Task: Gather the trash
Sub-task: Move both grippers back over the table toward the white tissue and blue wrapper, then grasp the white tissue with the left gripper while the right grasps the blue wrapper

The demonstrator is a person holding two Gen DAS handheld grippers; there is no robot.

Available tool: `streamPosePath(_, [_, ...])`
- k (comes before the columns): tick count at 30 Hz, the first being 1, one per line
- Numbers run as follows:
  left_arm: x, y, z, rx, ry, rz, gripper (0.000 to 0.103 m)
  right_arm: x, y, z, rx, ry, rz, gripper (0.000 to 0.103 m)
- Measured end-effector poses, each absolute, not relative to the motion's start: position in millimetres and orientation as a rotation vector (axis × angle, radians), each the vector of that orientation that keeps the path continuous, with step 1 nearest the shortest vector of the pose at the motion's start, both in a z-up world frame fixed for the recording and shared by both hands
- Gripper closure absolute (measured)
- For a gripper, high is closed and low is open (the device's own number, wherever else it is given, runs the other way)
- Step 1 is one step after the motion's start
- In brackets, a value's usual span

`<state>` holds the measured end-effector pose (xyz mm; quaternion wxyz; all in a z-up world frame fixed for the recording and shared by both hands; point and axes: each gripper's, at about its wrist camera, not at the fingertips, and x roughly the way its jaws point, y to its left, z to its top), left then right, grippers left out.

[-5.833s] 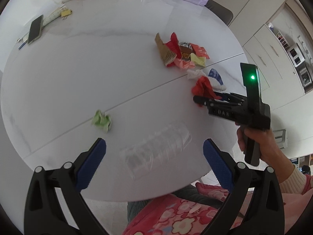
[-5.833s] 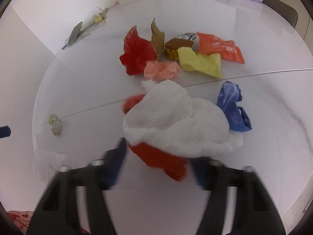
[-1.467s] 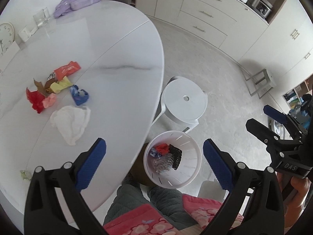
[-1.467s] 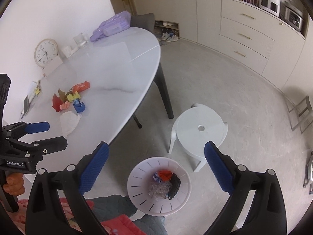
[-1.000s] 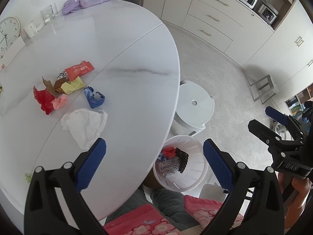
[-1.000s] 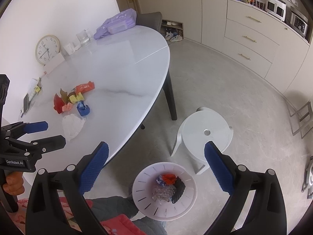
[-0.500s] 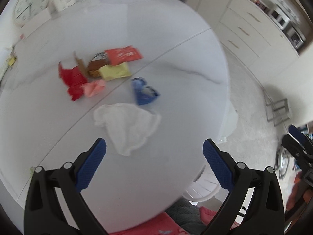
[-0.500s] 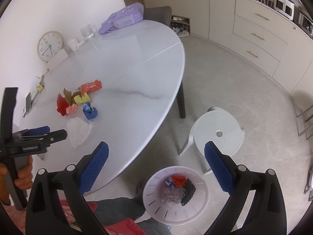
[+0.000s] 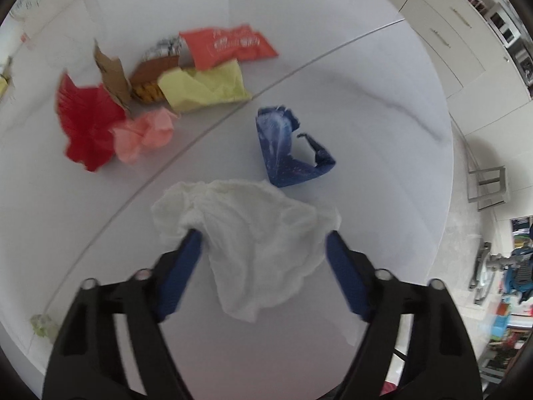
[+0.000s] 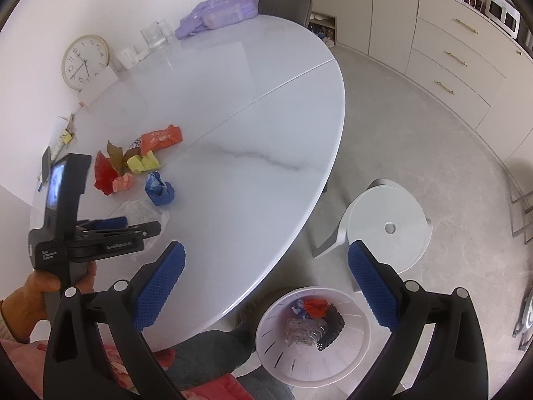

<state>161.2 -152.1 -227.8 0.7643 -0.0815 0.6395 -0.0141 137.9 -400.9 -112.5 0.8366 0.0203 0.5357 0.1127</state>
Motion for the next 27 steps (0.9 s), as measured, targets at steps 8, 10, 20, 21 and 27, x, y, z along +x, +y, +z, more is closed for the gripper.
streamPosePath(8, [158, -143, -226, -0.23, 1.373, -0.076, 0.08, 153, -385, -119, 0.02, 1.16, 0.27, 0.005])
streamPosePath(10, [155, -137, -224, -0.242, 1.369, -0.071, 0.082, 157, -376, -119, 0.0, 1.161, 0.288, 0.005])
streamPosePath(20, [132, -110, -191, -0.22, 1.328, 0.022, 0.083, 201, -284, -146, -0.111, 1.167, 0.491, 0.005])
streamPosePath(21, [129, -106, -188, -0.211, 1.325, 0.039, 0.083, 208, -269, -154, -0.122, 1.177, 0.505, 0.005])
streamPosePath(27, [121, -89, -184, -0.157, 1.302, 0.082, 0.083, 226, -209, -188, -0.232, 1.205, 0.539, 0.006])
